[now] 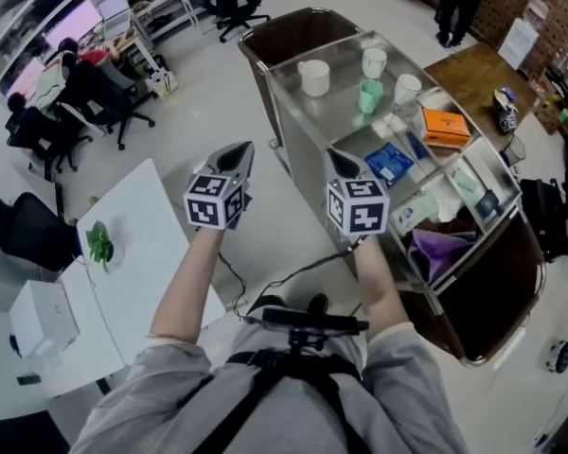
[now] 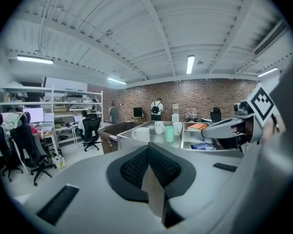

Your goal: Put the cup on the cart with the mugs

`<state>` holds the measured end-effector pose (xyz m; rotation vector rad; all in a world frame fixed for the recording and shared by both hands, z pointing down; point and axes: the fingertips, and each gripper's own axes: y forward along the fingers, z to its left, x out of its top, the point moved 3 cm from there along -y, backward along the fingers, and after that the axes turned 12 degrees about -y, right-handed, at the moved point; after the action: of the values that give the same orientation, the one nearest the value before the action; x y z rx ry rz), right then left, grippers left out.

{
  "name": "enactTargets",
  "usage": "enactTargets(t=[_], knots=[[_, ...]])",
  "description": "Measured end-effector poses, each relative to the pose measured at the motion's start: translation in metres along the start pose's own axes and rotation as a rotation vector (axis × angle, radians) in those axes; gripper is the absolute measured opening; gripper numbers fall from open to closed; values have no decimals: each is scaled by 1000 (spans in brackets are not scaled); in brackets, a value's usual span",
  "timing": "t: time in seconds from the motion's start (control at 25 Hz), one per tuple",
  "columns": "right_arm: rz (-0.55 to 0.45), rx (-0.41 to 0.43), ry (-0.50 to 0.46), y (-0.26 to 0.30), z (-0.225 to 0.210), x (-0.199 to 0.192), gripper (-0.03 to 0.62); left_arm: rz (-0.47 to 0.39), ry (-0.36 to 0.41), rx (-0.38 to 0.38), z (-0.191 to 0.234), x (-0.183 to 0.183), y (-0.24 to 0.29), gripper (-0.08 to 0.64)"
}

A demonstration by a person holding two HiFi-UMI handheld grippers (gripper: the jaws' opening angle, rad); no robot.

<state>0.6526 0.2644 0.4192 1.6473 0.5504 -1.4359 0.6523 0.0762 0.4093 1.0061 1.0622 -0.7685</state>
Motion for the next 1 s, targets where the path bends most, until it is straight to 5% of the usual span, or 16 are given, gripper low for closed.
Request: enactTargets(t=[0.48, 1.0], knots=[[48, -45, 31, -32, 39, -58, 6, 46, -119, 41, 42, -81, -70, 3], [72, -103, 51, -64, 58, -77, 5, 63, -128, 29, 52, -110, -108, 3]])
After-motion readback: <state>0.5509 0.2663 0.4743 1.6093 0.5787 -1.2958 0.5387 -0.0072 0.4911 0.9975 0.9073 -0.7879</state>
